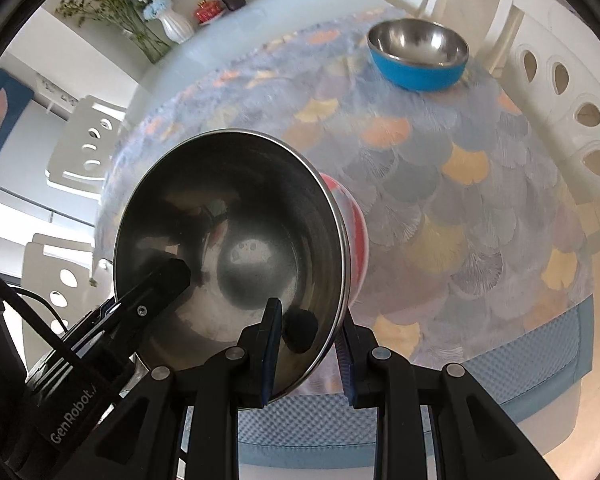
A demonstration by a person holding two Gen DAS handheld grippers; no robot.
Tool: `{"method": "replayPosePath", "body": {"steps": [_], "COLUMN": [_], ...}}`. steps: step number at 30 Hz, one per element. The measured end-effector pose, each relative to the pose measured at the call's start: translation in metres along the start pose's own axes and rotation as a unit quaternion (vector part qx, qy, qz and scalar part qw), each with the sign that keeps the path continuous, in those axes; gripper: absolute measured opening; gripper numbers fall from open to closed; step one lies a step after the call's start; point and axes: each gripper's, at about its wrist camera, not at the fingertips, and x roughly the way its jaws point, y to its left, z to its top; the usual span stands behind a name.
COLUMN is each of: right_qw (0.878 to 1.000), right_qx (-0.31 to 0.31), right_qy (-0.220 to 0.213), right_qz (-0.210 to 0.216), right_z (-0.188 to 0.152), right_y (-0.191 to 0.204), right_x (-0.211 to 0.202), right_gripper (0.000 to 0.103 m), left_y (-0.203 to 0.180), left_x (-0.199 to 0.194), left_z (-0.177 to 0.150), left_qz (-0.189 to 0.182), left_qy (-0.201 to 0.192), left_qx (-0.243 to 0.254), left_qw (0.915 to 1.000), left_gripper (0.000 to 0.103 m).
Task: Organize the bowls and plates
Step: 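Carry the pink-sided steel bowl with both grippers over the pink bowl, then lower the steel bowl into the pink bowl and open both grippers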
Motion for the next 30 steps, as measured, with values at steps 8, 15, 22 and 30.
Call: {"method": "replayPosePath", "body": {"steps": [8,15,22,30], "right_qw": [1.000,0.999,0.998,0.999], "right_qx": [-0.001,-0.010,-0.014,-0.005], "right_qy": [0.004,0.015,0.034,0.035], "right_qz": [-0.012,-0.032,-0.042,-0.038], "right_z": [0.005,0.008,0.011,0.008], "right_y": [-0.003,0.002,0.007,0.009], "right_x": [0.008,0.011,0.014,0.010], "right_gripper": [0.025,0.025,0.025,0.025], "left_y": [-0.002,0.002,0.014,0.023], "left_x": [0.015,0.020,0.024,0.017], "left_z": [-0.002,-0.005,-0.008,-0.008], "left_qz": [0.008,0.011,0.021,0.023], "left_qy": [0.014,0.022,0.027,0.018], "left_qx": [0.008,0.005,-0.008,-0.014], "left_qw": [0.9998,0.9997,0.9994,0.9995], "left_gripper": [0.018,0.018,0.024,0.022]}}
